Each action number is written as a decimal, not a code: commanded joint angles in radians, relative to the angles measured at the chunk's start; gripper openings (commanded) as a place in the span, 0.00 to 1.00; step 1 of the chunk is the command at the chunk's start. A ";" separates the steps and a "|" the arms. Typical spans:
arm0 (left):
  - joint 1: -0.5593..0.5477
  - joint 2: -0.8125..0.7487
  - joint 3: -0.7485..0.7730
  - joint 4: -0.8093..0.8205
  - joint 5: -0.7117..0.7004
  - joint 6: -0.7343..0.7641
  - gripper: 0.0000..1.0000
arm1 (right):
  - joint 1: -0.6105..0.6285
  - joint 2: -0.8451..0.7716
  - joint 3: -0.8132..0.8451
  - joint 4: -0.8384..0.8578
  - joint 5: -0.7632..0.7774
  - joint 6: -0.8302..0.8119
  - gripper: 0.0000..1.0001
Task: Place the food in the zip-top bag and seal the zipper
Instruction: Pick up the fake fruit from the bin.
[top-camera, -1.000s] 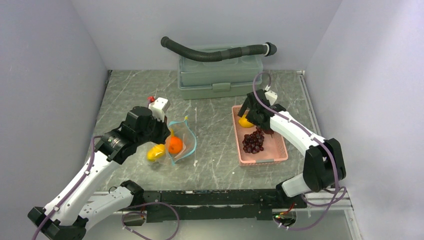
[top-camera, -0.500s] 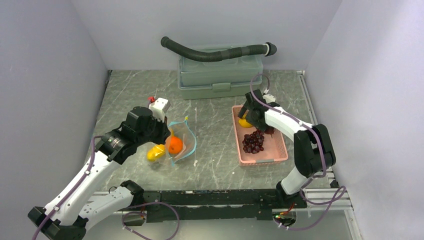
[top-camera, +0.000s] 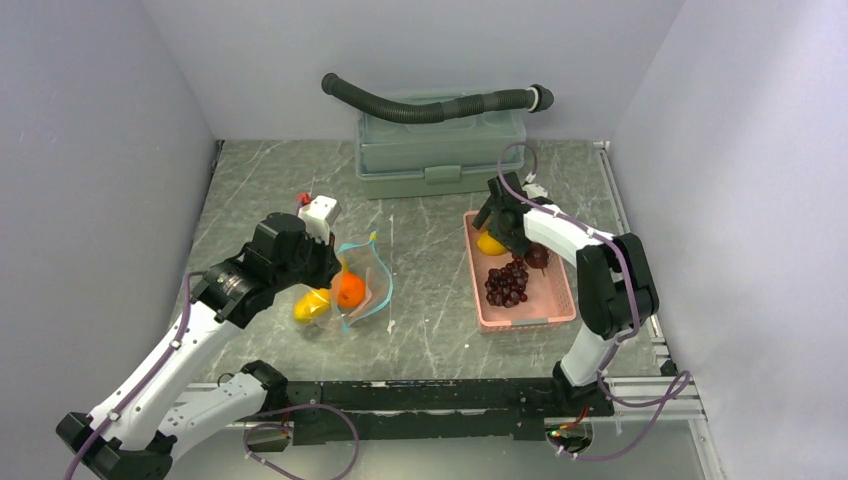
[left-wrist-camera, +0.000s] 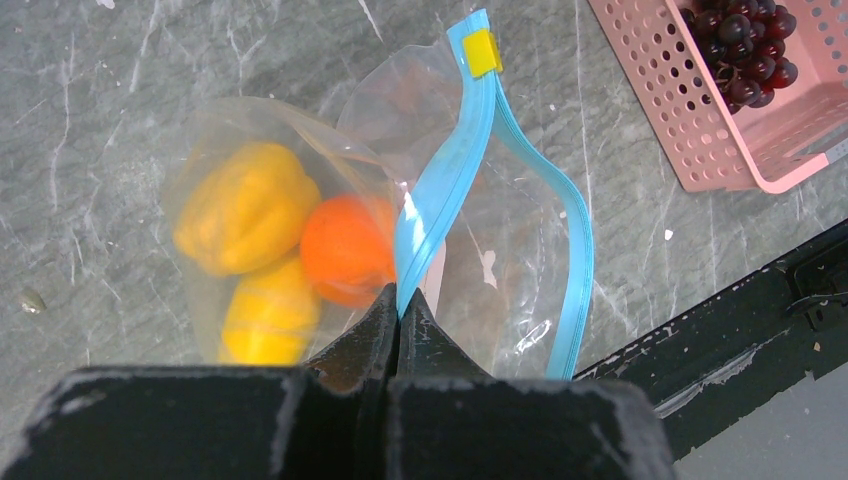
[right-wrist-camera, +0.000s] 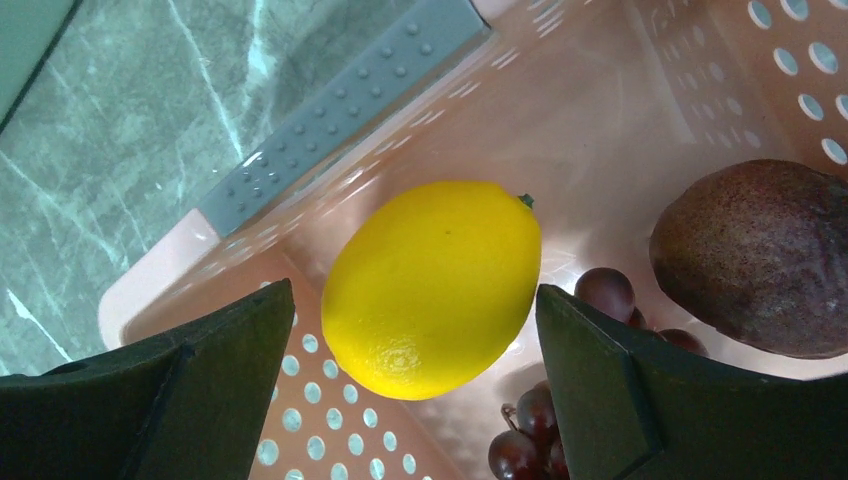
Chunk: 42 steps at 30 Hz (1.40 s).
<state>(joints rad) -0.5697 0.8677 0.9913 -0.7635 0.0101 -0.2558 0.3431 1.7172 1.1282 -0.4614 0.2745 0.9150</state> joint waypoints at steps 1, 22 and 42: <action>-0.001 -0.001 -0.002 0.025 -0.004 0.018 0.00 | -0.007 0.017 0.034 0.022 -0.006 0.024 0.93; -0.001 0.007 -0.003 0.024 -0.005 0.016 0.00 | -0.009 -0.043 -0.023 0.024 0.009 -0.005 0.50; -0.001 -0.003 -0.003 0.018 -0.007 0.013 0.00 | -0.005 -0.402 -0.125 0.084 -0.148 -0.109 0.01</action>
<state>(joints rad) -0.5697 0.8742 0.9874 -0.7639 0.0097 -0.2558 0.3408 1.3819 1.0355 -0.4431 0.2234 0.8509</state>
